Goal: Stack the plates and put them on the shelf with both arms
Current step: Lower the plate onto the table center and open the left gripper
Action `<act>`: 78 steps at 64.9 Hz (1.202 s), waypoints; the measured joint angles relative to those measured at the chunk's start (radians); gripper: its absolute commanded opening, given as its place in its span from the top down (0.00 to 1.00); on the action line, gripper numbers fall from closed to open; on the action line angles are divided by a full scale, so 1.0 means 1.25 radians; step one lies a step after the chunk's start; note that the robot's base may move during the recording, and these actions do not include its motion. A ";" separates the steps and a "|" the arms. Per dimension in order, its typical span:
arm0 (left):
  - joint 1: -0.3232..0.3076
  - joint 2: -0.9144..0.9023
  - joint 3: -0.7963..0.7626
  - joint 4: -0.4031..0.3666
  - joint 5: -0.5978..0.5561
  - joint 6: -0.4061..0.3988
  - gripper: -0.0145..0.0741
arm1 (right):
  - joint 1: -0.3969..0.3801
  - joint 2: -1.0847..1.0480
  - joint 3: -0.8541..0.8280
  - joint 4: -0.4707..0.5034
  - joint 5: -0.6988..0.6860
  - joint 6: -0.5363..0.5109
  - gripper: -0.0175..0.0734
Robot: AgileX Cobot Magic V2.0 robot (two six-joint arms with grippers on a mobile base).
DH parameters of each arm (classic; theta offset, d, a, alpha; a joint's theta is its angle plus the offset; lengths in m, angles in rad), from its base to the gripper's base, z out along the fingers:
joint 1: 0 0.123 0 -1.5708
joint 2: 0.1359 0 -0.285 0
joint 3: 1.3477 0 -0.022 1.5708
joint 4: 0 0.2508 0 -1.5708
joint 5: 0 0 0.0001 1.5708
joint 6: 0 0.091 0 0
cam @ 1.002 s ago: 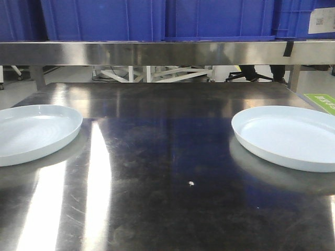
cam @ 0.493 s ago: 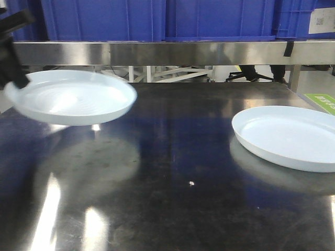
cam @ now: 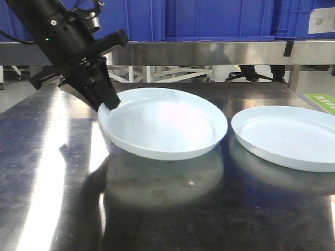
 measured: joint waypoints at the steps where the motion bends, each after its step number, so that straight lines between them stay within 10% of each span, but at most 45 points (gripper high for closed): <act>1: -0.001 0.000 0.000 0.000 0.000 0.000 0.74 | 0.000 0.000 0.000 0.000 0.000 0.000 0.75; 40: -0.013 -0.093 0.142 0.072 -0.115 0.000 0.49 | 0.000 0.000 0.000 0.000 0.000 0.000 0.75; 78: 0.025 -0.654 0.732 0.202 -0.797 0.054 0.74 | 0.000 0.000 0.000 0.000 0.000 0.000 0.75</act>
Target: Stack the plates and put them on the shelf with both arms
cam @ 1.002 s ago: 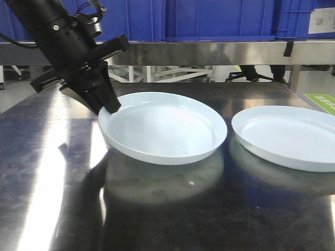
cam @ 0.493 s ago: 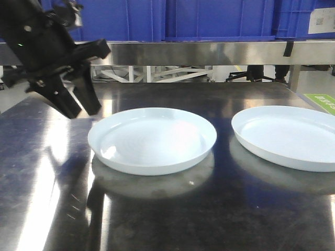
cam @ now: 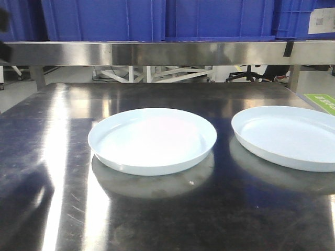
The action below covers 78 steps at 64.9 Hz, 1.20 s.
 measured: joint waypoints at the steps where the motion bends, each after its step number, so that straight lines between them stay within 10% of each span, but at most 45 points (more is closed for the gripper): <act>1: 0.003 -0.019 0.015 0.000 -0.004 0.011 0.74 | 0.000 0.000 0.000 0.000 0.000 0.000 0.75; 34: 0.076 -0.517 0.242 0.000 -0.016 0.065 0.74 | 0.000 0.000 0.000 0.000 0.000 0.000 0.75; 78: 0.123 -0.573 0.245 0.000 -0.041 0.066 0.74 | 0.000 0.000 0.000 0.000 0.000 0.000 0.75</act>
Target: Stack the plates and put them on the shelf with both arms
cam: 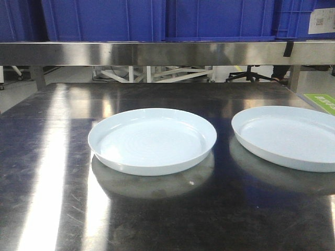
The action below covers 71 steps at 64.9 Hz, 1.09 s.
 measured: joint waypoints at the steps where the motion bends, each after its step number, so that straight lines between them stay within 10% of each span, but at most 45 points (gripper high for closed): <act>1: 0.000 0.000 0.000 0.000 0.000 0.000 0.74 | 0.000 0.000 0.000 0.000 0.000 0.000 0.75; 17: 0.000 0.000 0.000 0.000 0.000 0.000 0.74 | 0.000 0.000 -0.003 0.012 -0.021 0.004 0.75; 34: 0.000 0.000 0.000 0.000 0.001 0.000 0.74 | 0.000 0.044 -0.176 0.030 0.264 0.004 0.75; 71: 0.000 0.000 0.000 0.000 0.001 0.000 0.74 | 0.000 0.602 -0.447 0.163 0.531 0.004 0.75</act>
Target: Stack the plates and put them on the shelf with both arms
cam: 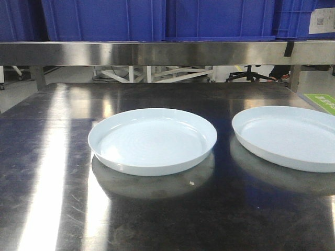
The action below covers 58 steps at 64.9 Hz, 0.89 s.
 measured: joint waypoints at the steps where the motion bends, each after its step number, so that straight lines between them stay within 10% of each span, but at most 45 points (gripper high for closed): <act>1: 0.000 0.000 0.000 0.000 0.000 0.000 0.74 | 0.000 0.019 -0.005 0.004 0.000 0.000 0.75; 27: 0.000 0.000 0.000 0.000 0.000 0.000 0.74 | -0.002 0.416 -0.255 0.006 0.051 0.000 0.74; 43: 0.000 0.000 0.000 0.000 0.000 0.000 0.74 | -0.048 0.624 -0.453 -0.072 0.108 0.000 0.46; 58: 0.001 0.000 0.000 0.000 0.000 0.000 0.74 | -0.098 0.719 -0.534 -0.090 0.111 0.000 0.42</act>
